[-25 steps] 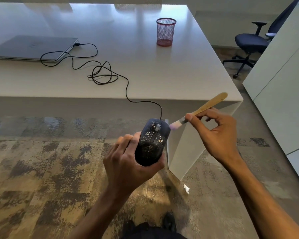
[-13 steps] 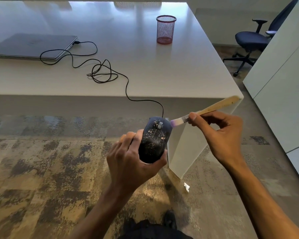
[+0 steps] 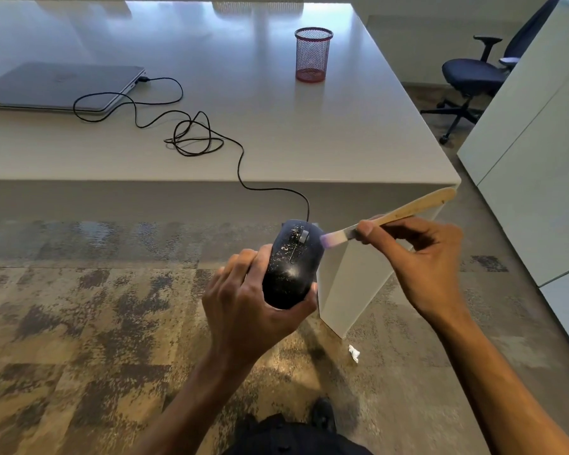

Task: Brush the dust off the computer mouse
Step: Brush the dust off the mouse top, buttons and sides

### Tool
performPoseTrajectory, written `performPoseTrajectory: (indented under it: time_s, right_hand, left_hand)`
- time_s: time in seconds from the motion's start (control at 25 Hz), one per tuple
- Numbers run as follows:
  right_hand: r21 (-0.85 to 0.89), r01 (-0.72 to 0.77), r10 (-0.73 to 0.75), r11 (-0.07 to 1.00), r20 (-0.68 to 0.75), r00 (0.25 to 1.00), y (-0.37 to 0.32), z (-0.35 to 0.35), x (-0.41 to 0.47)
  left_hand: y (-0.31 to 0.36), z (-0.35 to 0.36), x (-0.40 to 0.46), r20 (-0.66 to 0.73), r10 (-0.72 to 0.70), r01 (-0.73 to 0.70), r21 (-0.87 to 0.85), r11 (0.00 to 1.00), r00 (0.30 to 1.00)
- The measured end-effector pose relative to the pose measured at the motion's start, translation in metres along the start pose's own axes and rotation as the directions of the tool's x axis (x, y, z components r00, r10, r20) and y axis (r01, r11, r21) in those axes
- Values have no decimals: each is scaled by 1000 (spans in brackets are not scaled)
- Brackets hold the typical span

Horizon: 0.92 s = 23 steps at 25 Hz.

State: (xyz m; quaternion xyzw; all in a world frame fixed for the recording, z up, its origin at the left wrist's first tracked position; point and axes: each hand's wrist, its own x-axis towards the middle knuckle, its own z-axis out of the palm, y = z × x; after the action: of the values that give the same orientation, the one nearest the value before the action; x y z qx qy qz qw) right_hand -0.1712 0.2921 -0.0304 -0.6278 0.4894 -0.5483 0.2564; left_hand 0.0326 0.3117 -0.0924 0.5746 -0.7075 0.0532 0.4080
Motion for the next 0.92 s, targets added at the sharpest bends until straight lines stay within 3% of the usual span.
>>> performPoseTrajectory:
  time_s: [0.16,0.4,0.6,0.8,0.92]
  right_hand:
    - [31,47,-51,998,140,989,-7,10,-7]
    - [-110,23,-30,994,-61,998,1,10,2]
    - [-40,46,-45,998,39,998,-7,14,-6]
    - [-144,40,-56,989,-108,993,-1,12,1]
    - [-55,68,-71,996,-47,996,-9,11,-4]
  left_hand:
    - [0,0,-3,-8,13,-13,-1,1000,1000]
    - [0,-3,-5,-12,12,-12,-17,1000,1000]
    - [-1,-4,-7,-8,25,-25,-13,1000,1000]
    - [1,-5,-8,-12,26,-27,-26,999,1000]
    - [1,-5,-7,-2,16,-16,-23,1000,1000]
